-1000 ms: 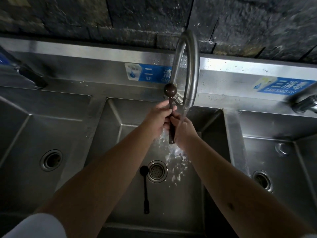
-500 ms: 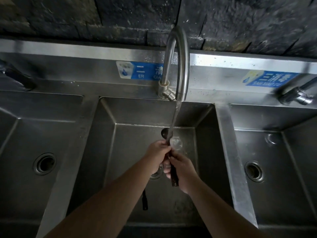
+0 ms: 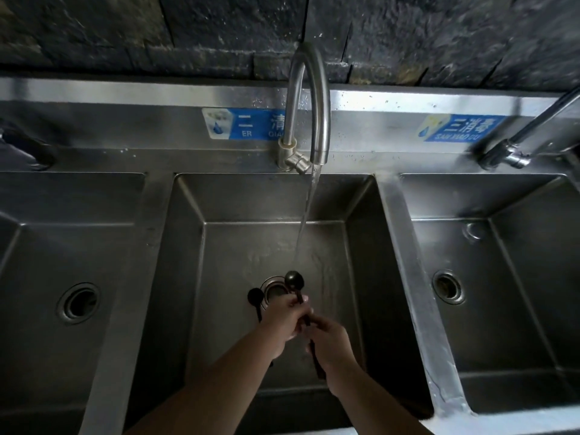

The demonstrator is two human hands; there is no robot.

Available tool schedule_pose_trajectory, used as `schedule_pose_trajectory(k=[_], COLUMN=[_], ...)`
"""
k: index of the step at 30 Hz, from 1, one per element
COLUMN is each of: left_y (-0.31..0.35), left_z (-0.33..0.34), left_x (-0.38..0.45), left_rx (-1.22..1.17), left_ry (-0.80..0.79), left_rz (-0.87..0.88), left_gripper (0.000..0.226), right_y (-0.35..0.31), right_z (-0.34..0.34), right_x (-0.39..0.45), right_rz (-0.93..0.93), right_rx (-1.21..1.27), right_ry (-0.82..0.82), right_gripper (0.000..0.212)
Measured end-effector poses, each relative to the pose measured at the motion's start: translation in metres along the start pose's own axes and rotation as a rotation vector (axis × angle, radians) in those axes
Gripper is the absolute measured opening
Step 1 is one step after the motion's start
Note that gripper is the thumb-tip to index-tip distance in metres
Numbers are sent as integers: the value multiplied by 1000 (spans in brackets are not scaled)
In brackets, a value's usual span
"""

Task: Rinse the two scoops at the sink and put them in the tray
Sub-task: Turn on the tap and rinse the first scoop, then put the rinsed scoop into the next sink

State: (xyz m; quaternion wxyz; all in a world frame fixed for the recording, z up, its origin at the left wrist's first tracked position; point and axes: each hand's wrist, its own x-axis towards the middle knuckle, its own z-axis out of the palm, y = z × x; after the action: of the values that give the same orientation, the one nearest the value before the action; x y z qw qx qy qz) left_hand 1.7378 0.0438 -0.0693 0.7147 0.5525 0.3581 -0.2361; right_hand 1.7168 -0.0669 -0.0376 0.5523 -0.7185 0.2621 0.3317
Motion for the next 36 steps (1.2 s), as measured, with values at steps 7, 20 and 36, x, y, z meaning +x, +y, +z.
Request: schedule_pose_trajectory(k=[7, 20, 36], left_y=[-15, 23, 46], left_z=[-11, 42, 221], left_x=[-26, -63, -19], left_rx=[7, 122, 145], left_ry=[-28, -157, -148], left_rz=[-11, 142, 120], left_gripper=[12, 8, 17], right_y=[6, -11, -30], right_z=[8, -56, -235], right_x=[-28, -49, 32], right_rz=[-61, -337, -286], right_rx=[-188, -538, -289], right_ry=[126, 369, 327], right_gripper=[20, 12, 8])
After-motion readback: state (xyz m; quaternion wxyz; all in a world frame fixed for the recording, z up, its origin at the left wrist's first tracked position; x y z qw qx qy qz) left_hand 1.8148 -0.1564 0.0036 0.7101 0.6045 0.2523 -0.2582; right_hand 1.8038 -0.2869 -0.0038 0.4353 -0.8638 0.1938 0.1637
